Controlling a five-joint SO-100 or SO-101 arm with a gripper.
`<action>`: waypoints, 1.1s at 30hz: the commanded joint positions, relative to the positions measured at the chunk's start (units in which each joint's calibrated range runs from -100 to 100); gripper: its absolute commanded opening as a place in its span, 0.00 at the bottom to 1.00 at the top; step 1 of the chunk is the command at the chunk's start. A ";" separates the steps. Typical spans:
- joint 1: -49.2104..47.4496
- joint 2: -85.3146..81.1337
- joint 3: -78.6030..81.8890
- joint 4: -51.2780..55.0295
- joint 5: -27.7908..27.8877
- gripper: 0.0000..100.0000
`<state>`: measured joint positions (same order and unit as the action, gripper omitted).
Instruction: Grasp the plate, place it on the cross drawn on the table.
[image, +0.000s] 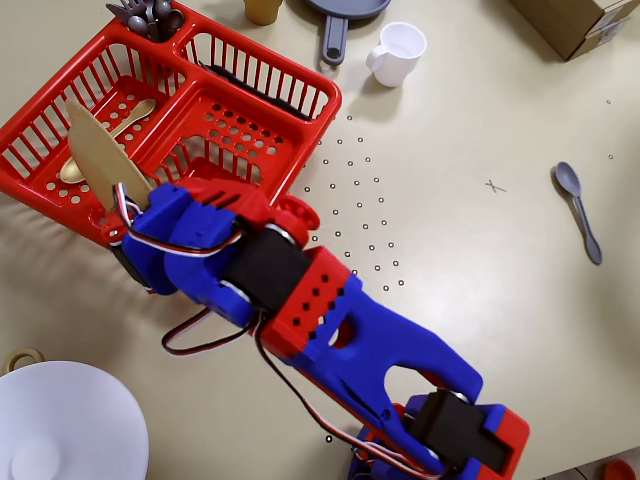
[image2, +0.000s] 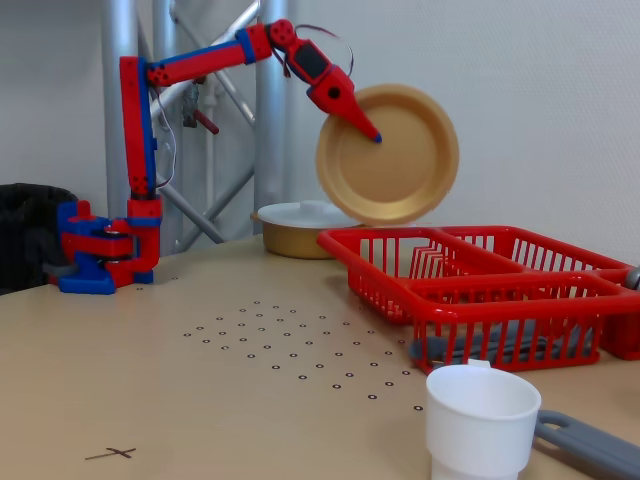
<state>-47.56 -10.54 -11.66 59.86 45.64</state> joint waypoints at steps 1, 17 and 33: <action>1.41 -7.04 -5.29 -2.43 0.44 0.00; 14.83 -39.59 25.26 -11.45 11.77 0.00; 45.99 -56.07 34.60 8.76 31.84 0.00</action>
<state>-3.50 -66.67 27.03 68.11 76.95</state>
